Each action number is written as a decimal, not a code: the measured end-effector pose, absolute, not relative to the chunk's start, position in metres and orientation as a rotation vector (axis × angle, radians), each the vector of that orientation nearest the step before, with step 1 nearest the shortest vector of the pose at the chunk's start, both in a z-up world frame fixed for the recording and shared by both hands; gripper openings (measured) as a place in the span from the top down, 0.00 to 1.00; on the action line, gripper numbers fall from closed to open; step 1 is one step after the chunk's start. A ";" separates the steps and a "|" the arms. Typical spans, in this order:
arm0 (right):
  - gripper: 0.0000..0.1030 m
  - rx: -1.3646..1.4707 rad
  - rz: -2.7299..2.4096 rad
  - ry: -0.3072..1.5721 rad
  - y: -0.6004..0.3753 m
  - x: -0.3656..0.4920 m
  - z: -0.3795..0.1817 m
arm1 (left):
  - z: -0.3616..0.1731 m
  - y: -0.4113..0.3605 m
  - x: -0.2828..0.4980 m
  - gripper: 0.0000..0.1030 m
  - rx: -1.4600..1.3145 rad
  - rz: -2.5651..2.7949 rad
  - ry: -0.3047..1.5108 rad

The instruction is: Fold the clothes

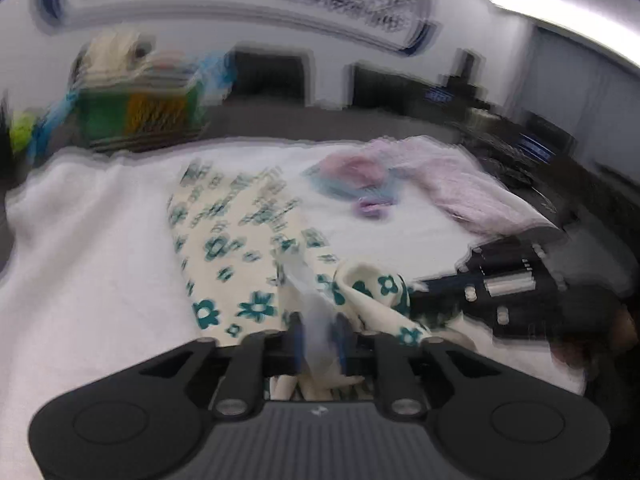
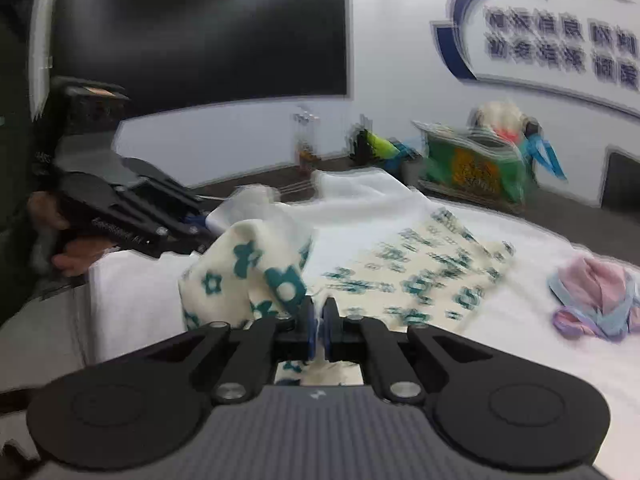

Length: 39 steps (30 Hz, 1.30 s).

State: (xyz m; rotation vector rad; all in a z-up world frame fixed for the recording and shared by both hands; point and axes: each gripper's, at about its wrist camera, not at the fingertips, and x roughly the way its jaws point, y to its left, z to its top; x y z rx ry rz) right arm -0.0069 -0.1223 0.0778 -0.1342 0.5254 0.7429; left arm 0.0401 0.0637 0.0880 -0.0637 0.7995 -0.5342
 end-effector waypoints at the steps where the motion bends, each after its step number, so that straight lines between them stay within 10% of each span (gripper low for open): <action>1: 0.95 -0.117 0.715 0.569 -0.118 0.015 0.072 | 0.077 0.066 0.057 0.63 -0.109 -0.498 0.856; 10: 0.48 -0.003 0.495 0.511 -0.146 0.011 0.069 | 0.061 0.144 -0.026 0.26 -0.422 -0.544 0.714; 18: 0.48 0.421 0.605 0.598 -0.178 -0.050 0.014 | 0.042 0.100 -0.042 0.31 -0.329 -0.519 0.666; 19: 0.48 0.436 0.602 0.601 -0.173 -0.049 0.007 | 0.039 0.100 -0.043 0.37 -0.334 -0.510 0.670; 21: 0.57 0.469 0.598 0.601 -0.164 -0.049 -0.005 | 0.034 0.100 -0.045 0.80 -0.343 -0.490 0.678; 24: 0.78 0.485 0.623 0.581 -0.152 -0.048 -0.009 | 0.026 0.101 -0.048 0.94 -0.357 -0.473 0.710; 34: 0.93 0.366 0.684 0.687 -0.146 -0.094 0.028 | 0.037 0.126 -0.126 0.96 -0.406 -0.532 0.756; 39: 0.90 0.407 0.625 0.726 -0.150 -0.110 0.014 | 0.024 0.133 -0.116 0.76 -0.455 -0.469 0.712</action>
